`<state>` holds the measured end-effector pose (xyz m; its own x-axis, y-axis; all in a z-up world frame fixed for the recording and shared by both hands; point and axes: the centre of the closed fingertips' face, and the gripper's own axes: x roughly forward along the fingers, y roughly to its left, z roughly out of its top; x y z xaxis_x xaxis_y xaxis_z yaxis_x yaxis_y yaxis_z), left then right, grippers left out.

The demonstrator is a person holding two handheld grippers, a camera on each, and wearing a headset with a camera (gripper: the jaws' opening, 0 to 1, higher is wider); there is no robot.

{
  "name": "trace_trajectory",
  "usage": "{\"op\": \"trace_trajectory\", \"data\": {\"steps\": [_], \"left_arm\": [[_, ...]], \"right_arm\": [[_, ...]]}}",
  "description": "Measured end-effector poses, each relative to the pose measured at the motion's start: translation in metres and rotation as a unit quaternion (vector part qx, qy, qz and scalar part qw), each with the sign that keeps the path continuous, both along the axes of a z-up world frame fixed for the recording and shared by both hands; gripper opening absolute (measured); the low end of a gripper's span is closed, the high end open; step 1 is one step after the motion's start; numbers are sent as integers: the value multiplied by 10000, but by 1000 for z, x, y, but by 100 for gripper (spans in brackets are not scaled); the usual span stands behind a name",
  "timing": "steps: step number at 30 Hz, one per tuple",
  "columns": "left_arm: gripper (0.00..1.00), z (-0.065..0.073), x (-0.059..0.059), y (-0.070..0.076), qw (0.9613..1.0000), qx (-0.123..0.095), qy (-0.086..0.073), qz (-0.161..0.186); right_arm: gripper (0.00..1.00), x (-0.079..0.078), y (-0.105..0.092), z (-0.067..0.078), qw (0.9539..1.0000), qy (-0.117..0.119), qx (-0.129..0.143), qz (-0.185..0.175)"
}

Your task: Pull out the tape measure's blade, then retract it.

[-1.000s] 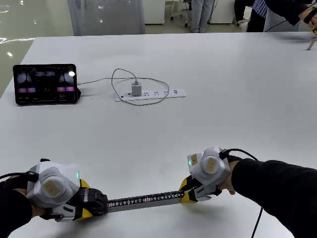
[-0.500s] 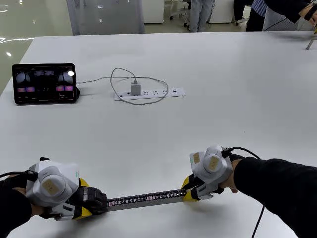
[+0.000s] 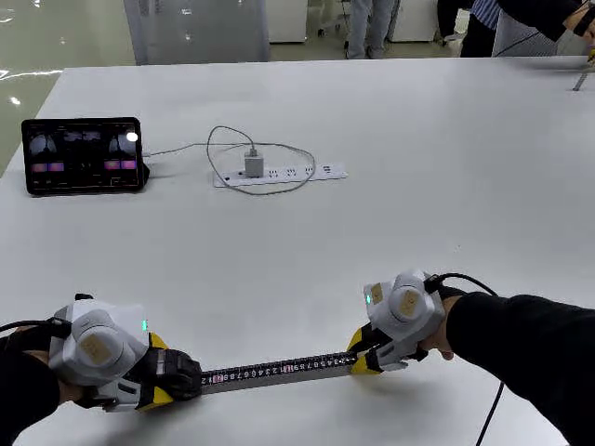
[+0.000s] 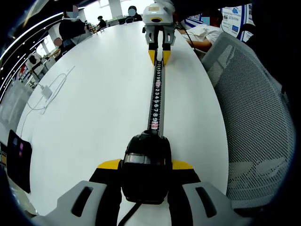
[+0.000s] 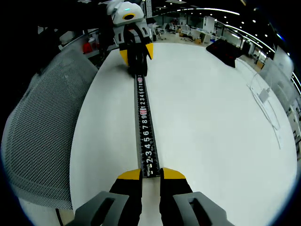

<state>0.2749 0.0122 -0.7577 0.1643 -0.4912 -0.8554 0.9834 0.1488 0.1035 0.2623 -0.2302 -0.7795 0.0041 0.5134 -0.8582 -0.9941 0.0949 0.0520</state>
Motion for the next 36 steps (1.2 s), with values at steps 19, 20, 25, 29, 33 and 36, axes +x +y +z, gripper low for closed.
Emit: {"op": "trace_trajectory", "data": {"steps": [19, 20, 25, 29, 33, 36], "left_arm": [[32, 1, 0, 0, 10000, -5, -4, 12], [32, 1, 0, 0, 10000, -4, -6, 11], [32, 1, -1, -1, 10000, 10, -35, -19], [33, 1, 0, -1, 10000, 29, -82, -35], [33, 1, 1, -1, 10000, 16, -55, -8], [33, 2, 1, -2, 10000, -53, 14, 42]], "right_arm": [[10, 0, -12, 0, 10000, 0, -60, -43], [10, 0, -12, 0, 10000, 17, -55, -60], [10, 0, -11, 0, 10000, 8, -75, -34], [11, 1, -11, -1, 9999, -13, -110, -5], [11, 0, -10, 0, 9997, -49, -207, 100], [12, -1, -10, -1, 9991, -122, -309, 268]]}}
